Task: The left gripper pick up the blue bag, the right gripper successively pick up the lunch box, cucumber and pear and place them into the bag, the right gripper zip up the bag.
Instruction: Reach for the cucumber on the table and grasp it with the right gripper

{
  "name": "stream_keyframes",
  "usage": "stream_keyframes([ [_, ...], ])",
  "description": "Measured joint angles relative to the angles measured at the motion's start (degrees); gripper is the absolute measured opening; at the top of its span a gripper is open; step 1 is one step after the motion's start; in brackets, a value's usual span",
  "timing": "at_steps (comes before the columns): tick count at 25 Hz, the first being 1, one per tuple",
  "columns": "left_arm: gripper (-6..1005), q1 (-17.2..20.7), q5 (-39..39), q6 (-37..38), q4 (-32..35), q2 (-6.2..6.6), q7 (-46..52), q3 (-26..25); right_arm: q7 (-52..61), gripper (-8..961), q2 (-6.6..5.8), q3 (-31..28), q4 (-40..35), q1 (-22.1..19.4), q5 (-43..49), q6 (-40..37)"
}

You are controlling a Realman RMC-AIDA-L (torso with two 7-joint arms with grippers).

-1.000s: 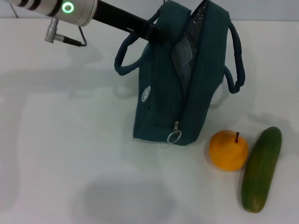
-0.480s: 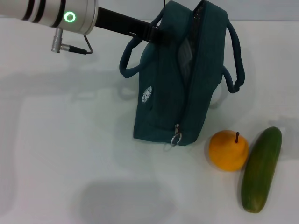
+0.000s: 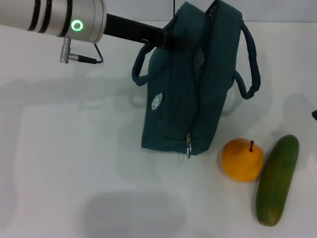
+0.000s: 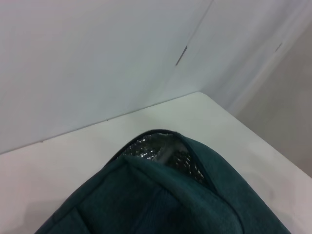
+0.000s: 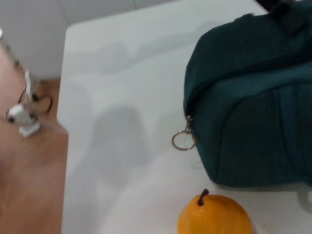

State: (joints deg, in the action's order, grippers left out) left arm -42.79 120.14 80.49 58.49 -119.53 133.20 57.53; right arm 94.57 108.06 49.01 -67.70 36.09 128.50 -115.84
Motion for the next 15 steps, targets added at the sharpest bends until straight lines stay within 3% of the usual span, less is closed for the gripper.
stream_keyframes([
  [8, 57, -0.5, -0.4, 0.0, -0.1, -0.01, 0.5, 0.2, -0.5, 873, 0.15, 9.4, -1.3, 3.3, 3.3, 0.3],
  [15, 57, -0.6, -1.5, -1.9, -1.6, -0.13, 0.7, 0.1, -3.9, 873, 1.95, 14.5, -1.3, 4.4, 10.7, 2.3],
])
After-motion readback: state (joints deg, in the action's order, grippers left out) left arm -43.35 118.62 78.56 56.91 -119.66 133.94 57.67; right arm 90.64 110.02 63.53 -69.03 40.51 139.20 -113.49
